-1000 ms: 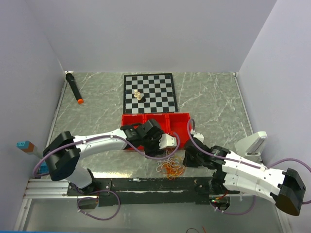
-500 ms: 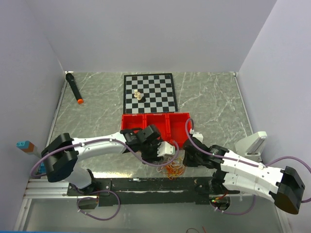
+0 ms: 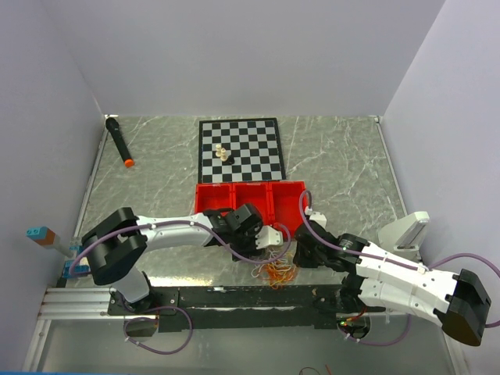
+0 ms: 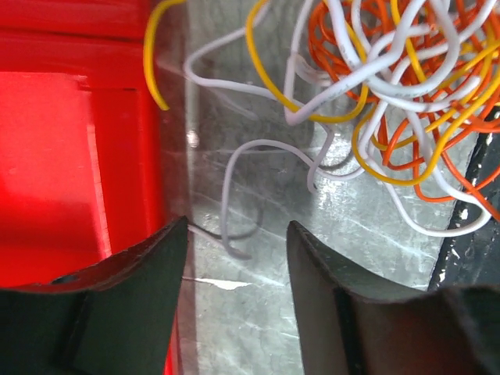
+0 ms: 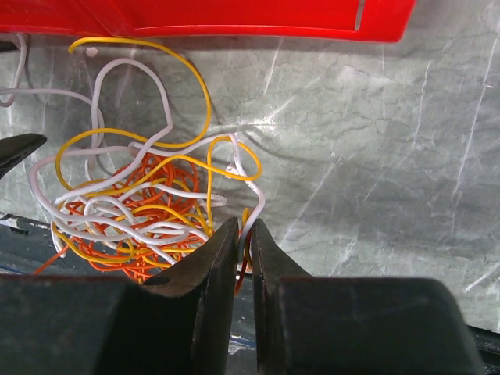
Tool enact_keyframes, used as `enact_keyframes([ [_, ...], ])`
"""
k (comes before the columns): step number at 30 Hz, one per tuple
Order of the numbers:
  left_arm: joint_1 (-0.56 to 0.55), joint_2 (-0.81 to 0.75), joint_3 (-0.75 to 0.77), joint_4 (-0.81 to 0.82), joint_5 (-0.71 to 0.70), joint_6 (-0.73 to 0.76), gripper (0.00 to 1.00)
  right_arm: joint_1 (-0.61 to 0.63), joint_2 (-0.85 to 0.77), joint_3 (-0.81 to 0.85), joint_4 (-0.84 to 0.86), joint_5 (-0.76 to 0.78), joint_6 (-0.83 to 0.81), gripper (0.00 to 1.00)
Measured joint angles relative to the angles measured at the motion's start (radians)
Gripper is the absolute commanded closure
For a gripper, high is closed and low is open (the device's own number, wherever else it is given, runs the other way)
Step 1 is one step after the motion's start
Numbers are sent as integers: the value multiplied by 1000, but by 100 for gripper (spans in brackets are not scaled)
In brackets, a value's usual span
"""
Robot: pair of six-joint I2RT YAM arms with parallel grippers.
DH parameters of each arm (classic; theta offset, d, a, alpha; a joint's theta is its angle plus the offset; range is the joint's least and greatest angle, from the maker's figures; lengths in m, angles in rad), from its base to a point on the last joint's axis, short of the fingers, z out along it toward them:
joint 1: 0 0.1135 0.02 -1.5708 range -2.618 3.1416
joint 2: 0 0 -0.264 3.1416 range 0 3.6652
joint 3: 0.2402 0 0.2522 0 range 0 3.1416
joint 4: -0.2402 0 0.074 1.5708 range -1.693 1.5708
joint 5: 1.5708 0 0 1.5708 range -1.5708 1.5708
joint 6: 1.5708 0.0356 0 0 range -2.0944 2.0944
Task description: Untangle the cables
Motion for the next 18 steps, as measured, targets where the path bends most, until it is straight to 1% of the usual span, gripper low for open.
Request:
enact_keyframes([
  [2, 0, 15, 0, -2, 9, 0, 53, 0, 0, 0, 1, 0, -3, 82],
  [3, 0, 24, 0, -6, 18, 2, 58, 0, 0, 0, 2, 0, -4, 82],
  [5, 0, 31, 0, -16, 32, 2, 74, 0, 0, 0, 6, 0, -8, 82],
  [7, 0, 31, 0, -27, 48, 3, 98, 0, 0, 0, 8, 0, -14, 82],
  [10, 0, 29, 0, -32, 58, 2, 99, 0, 0, 0, 14, 0, -26, 78],
  [11, 0, 26, 0, -36, 56, 1, 99, 0, 0, 0, 16, 0, -27, 73],
  [13, 2, 5, 2, -56, 48, 1, 99, 0, 0, 0, 19, 0, -34, 68],
  [16, 16, -64, 23, -113, 37, 0, 99, 0, 1, 2, 23, 1, -44, 64],
  [18, 37, -132, 77, -172, 21, -2, 99, 0, 1, 2, 24, 1, -48, 64],
])
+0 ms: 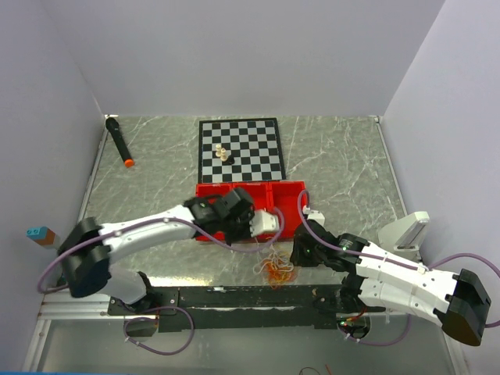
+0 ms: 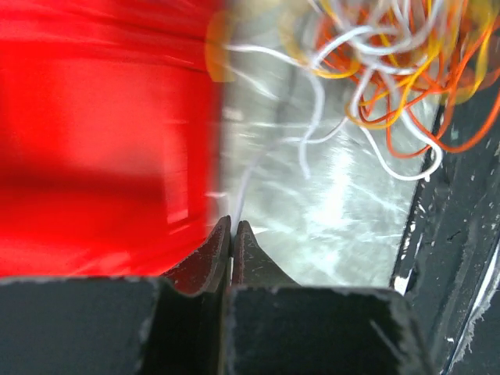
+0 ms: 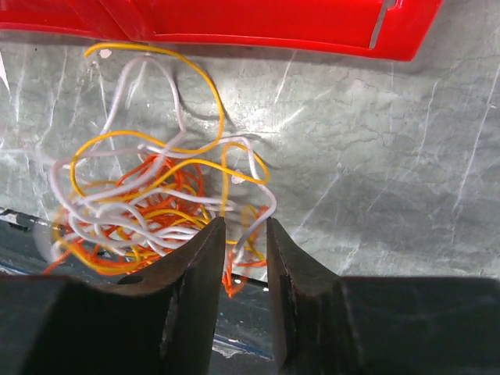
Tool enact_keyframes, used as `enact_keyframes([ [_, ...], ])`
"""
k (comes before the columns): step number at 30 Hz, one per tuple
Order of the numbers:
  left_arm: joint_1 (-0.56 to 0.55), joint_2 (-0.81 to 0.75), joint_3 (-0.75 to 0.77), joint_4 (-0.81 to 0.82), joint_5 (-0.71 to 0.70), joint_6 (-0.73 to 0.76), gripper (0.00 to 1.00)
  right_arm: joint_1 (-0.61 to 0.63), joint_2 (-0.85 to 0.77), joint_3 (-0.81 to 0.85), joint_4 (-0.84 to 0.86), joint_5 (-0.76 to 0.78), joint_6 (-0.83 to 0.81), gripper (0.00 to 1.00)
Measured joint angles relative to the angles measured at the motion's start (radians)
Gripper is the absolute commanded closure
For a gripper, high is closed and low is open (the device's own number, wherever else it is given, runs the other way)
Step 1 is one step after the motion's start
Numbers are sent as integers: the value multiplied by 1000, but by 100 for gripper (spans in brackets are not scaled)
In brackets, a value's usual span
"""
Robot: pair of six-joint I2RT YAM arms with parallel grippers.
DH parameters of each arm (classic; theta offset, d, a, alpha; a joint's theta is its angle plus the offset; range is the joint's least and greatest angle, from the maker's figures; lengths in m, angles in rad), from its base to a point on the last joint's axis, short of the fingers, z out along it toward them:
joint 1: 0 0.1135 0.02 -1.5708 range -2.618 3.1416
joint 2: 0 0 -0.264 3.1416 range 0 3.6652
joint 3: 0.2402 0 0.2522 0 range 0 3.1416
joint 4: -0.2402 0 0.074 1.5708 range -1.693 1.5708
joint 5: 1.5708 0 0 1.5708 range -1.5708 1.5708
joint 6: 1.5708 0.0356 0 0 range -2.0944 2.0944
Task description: Untangle the cables
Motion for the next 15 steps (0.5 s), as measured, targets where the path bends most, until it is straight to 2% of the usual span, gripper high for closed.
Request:
enact_keyframes([
  [8, 93, -256, 236, -210, -56, -17, 99, 0, 6, 0, 11, 3, -4, 66],
  [11, 127, -308, 313, -290, -54, -16, 99, 0, 27, 0, 24, 3, -5, 70],
  [15, 144, -350, 344, -381, -44, -14, 99, 2, 49, 2, 29, 7, -10, 71],
])
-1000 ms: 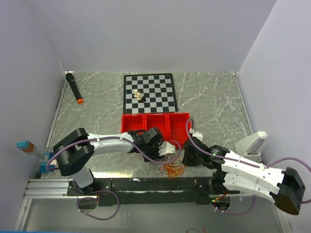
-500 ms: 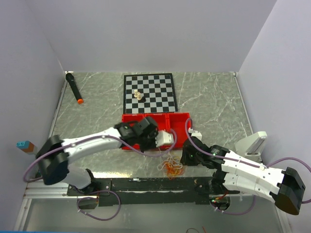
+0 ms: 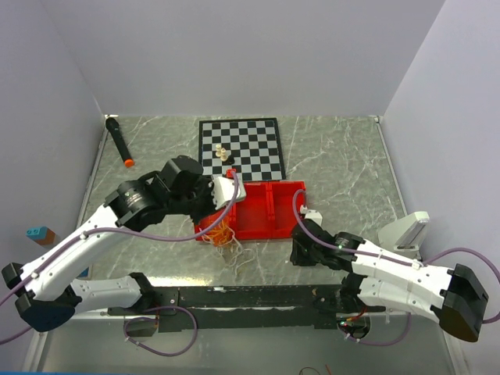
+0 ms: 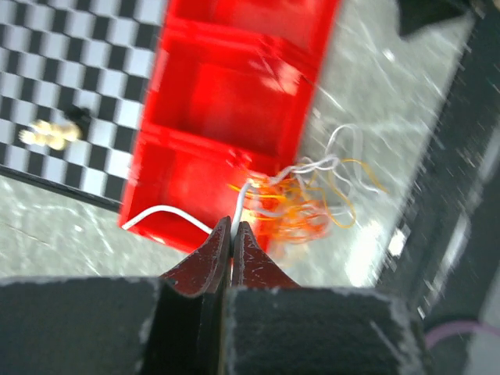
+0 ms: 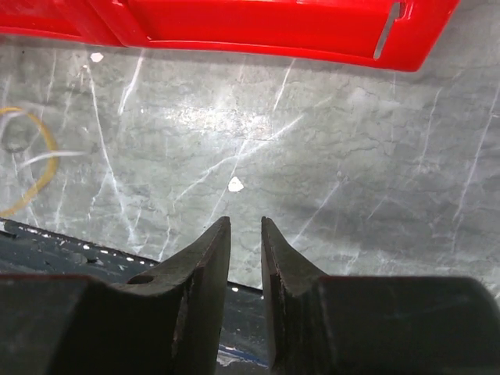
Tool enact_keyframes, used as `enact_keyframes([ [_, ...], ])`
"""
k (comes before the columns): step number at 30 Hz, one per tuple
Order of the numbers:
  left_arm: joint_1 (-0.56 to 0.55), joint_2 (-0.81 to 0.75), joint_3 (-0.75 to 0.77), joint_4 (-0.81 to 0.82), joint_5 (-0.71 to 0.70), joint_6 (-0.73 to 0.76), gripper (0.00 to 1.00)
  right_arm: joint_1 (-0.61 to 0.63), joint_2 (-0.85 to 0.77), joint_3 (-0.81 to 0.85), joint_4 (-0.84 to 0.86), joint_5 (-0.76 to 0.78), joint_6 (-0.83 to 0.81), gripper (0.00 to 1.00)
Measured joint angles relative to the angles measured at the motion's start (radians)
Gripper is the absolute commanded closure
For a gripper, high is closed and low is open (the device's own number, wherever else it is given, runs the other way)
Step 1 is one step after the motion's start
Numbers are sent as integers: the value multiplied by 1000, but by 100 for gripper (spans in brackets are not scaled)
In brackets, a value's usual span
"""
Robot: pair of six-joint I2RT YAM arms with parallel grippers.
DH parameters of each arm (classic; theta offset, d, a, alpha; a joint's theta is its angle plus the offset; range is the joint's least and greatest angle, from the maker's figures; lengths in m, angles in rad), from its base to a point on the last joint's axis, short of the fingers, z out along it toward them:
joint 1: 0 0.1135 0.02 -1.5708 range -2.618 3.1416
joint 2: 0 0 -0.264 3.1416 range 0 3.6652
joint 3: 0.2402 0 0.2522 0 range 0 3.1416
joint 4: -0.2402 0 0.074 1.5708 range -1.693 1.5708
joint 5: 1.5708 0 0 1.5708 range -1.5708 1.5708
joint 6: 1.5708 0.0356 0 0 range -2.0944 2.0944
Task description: Untangle the cables
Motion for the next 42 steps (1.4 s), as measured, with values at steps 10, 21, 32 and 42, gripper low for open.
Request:
enact_keyframes([
  [10, -71, 14, 211, -180, 99, 16, 95, 60, -97, 145, 61, 12, -95, 39],
  [21, -106, 41, 296, -232, 195, 17, 94, 181, -72, 183, 338, -71, -234, 22],
  [32, -123, 61, 289, -231, 203, 16, 95, 299, -13, 229, 531, -23, -349, 24],
  [42, -123, 72, 308, -236, 206, 14, 96, 338, 151, 307, 675, 169, -413, 46],
])
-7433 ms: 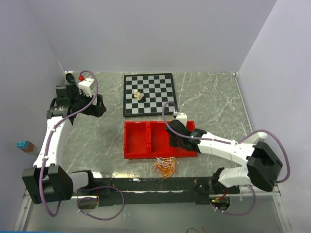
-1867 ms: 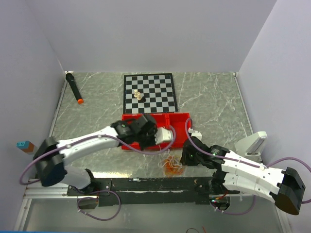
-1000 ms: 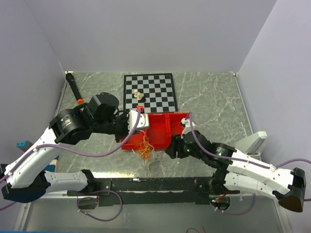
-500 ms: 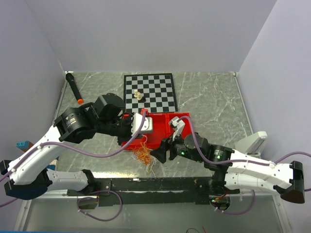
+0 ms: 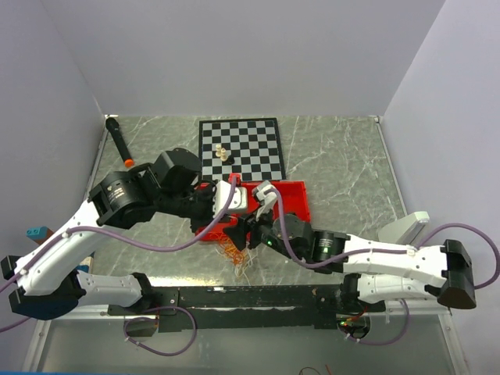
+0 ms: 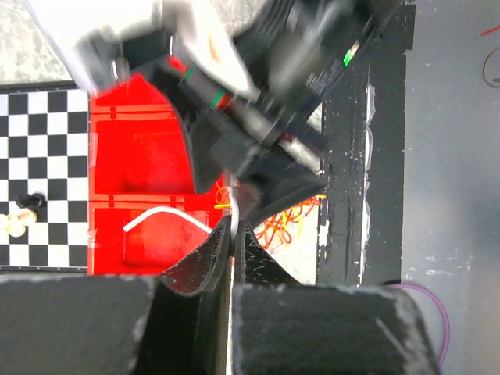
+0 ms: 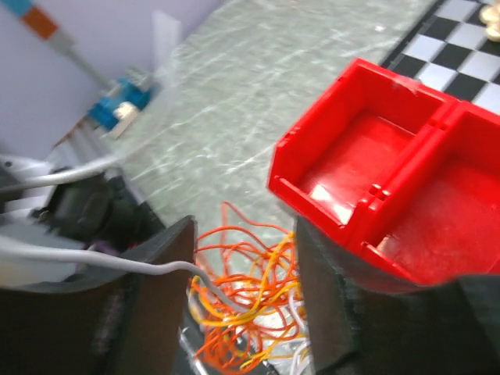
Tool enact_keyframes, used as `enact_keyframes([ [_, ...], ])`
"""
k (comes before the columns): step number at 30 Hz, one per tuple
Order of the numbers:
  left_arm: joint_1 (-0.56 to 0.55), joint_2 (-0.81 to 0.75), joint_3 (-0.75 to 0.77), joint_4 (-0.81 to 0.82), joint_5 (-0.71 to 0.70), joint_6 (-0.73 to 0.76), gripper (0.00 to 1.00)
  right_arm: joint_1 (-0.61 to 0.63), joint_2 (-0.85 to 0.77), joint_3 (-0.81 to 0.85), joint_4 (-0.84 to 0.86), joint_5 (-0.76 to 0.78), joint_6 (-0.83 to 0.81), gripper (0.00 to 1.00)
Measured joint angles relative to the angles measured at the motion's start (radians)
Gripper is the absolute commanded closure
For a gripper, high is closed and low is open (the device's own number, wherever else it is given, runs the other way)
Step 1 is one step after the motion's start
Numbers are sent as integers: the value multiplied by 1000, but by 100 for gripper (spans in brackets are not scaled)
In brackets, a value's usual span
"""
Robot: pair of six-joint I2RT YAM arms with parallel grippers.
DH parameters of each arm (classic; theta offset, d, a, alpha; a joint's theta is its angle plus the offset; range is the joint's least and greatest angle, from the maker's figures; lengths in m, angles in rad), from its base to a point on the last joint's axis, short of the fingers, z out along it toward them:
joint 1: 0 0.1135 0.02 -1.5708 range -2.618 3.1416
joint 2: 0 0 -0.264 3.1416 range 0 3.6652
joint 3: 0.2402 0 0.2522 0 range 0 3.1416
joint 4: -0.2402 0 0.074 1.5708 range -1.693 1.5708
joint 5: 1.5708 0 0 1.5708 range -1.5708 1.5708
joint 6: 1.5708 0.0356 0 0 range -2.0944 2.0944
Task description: Untangle the cables
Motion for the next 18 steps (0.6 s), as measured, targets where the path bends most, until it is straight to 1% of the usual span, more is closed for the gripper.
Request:
enact_keyframes([
  [3, 0, 3, 27, -6, -2, 0, 98, 0, 51, 1, 17, 33, 6, 52],
  [8, 0, 8, 108, -25, -19, 3, 99, 0, 114, -23, 39, 36, 59, 55],
  [13, 0, 9, 208, -33, -50, 11, 99, 0, 100, -126, 44, 39, 149, 55],
  [18, -2, 6, 299, -7, -124, 11, 99, 11, 23, -266, 8, 50, 253, 54],
])
